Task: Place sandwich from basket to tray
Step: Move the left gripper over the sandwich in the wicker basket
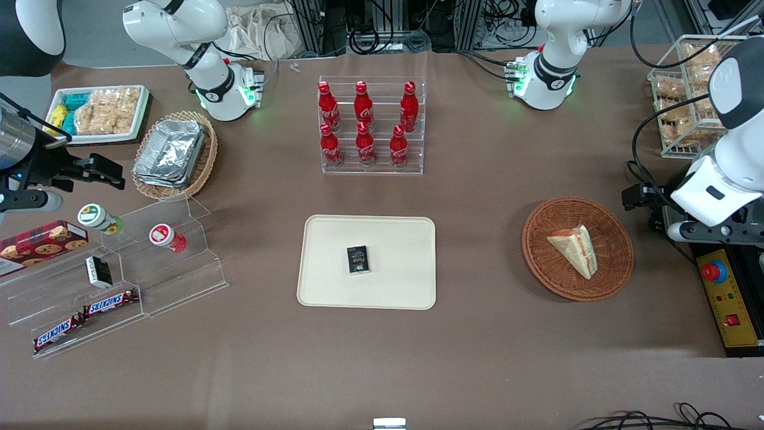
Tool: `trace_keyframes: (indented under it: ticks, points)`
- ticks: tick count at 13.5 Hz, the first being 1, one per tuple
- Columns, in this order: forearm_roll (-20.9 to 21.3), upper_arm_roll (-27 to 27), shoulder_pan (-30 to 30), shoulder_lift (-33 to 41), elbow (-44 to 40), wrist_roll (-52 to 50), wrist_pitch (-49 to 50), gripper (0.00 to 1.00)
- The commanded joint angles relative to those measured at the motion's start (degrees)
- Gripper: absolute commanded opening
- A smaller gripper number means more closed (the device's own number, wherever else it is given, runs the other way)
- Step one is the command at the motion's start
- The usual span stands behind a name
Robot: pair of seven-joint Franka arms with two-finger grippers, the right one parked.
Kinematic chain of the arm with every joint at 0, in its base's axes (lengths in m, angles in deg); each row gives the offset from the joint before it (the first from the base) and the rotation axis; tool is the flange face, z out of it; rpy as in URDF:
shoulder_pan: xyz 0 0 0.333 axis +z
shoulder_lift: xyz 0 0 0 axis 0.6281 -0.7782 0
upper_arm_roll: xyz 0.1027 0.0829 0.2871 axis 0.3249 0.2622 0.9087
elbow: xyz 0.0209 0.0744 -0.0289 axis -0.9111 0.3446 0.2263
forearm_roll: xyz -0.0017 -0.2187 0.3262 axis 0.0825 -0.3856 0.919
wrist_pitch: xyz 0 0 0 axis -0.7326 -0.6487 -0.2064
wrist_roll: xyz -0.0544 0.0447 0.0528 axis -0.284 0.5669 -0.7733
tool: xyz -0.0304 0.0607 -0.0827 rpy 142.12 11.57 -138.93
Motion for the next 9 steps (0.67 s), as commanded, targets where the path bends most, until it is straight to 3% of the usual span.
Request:
trace_keyframes:
  ticks: [1,5,9]
  points:
    - [1.2,0.3,-0.6,-1.6,-2.2,-1.5,1.8,1.0]
    - [1.0,0.2,-0.6,-3.3,-2.5,-3.1,1.7,1.0]
    - [1.0,0.2,-0.6,-4.6,0.8,-16.9,0.1,1.0]
